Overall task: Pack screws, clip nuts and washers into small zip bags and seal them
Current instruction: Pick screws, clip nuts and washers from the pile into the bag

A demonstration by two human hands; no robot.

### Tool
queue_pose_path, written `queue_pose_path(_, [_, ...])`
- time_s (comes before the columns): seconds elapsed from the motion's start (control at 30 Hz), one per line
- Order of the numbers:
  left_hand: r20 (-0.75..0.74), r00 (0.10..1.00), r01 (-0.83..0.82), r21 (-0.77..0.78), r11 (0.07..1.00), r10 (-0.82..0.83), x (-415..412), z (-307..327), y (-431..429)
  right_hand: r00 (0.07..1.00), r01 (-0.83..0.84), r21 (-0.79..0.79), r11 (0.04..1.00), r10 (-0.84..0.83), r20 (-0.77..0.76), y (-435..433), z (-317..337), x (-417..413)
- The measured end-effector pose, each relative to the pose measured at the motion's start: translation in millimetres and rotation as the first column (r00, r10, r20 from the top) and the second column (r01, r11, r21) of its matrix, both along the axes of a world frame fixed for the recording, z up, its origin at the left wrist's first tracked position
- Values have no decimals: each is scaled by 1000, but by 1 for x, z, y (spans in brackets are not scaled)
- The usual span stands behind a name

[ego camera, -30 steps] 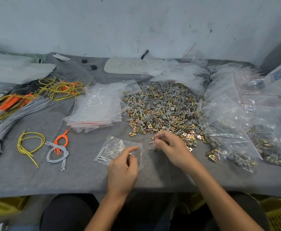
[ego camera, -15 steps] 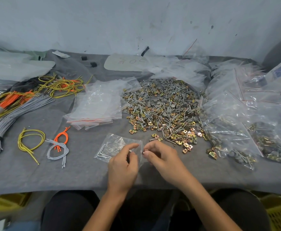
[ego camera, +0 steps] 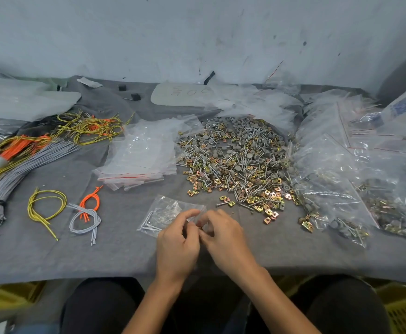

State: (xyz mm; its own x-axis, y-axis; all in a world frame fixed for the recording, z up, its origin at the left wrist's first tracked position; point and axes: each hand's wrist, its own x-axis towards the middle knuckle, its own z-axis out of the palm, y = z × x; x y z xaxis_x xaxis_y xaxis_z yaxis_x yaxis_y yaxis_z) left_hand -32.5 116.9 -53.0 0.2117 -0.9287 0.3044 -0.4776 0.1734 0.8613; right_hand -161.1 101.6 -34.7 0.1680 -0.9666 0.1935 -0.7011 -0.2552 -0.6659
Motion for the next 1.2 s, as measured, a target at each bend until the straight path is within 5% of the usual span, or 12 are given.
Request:
queue_pose_path(0.13, [-11, 1000, -2, 12, 1000, 2, 1, 0, 0, 988, -54, -34, 998, 49, -144, 0, 1, 1])
queue_pose_path(0.23, [-17, 1000, -1, 12, 1000, 1, 0, 0, -1, 997, -75, -55, 996, 73, -29, 3, 2, -10])
queue_pose_path(0.33, [-18, 1000, -15, -5, 1000, 15, -1, 0, -1, 995, 86, -91, 992, -81, 50, 0, 1, -36])
queue_pose_path(0.73, [-10, 1000, -12, -8, 1000, 12, -1, -1, 0, 968, 54, -29, 998, -59, -245, -6, -6, -43])
queue_pose_path(0.9, [5, 1000, -9, -10, 1000, 9, -2, -1, -1, 990, 56, -14, 998, -54, 134, 11, -3, -41])
queue_pose_path(1.0, [20, 1000, 2, -24, 1000, -1, -2, -1, -1, 980, 31, -63, 998, -18, 198, 17, 0, -29])
queue_pose_path(1.2, [-38, 999, -30, -35, 999, 29, -2, 1, 0, 980, -48, -105, 993, 27, -195, 6, 3, -7])
